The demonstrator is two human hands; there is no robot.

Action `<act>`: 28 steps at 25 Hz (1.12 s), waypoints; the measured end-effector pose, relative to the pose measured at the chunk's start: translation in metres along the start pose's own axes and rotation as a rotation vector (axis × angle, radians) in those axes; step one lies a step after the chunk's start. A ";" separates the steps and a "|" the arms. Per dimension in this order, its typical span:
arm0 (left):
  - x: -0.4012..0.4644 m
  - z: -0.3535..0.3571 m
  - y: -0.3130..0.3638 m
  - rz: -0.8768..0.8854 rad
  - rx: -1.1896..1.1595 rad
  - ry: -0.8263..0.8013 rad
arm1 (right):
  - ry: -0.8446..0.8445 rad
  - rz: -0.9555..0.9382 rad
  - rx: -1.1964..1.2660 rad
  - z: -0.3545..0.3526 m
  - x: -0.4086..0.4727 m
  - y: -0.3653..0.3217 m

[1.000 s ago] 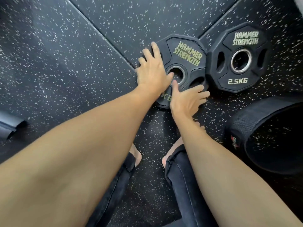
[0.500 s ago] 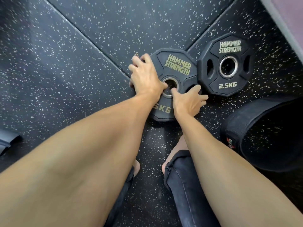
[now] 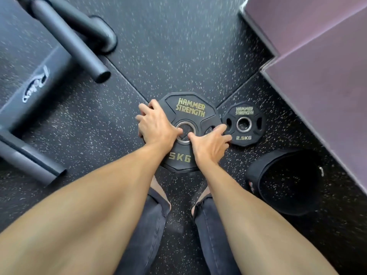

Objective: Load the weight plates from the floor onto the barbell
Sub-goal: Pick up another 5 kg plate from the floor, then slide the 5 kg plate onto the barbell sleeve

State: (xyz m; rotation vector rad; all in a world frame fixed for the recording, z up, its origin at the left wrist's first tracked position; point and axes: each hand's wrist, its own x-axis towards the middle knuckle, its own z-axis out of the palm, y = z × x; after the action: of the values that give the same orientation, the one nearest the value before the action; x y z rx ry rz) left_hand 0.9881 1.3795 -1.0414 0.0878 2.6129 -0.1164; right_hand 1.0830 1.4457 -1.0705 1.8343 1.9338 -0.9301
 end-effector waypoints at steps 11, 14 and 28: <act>-0.118 -0.378 0.030 0.155 -0.488 0.417 | 0.205 -0.498 0.333 -0.312 -0.141 -0.182; -0.184 -0.506 0.018 0.182 -0.548 0.547 | 0.261 -0.646 0.419 -0.420 -0.221 -0.229; -0.476 -0.862 -0.221 0.428 -0.765 1.389 | 0.506 -1.413 0.937 -0.678 -0.649 -0.324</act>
State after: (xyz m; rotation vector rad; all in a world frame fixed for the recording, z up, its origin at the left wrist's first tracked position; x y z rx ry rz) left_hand 0.9519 1.2268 -0.0450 0.6254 3.5768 1.5978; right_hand 0.9879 1.3967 -0.0832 0.6169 3.5713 -2.1596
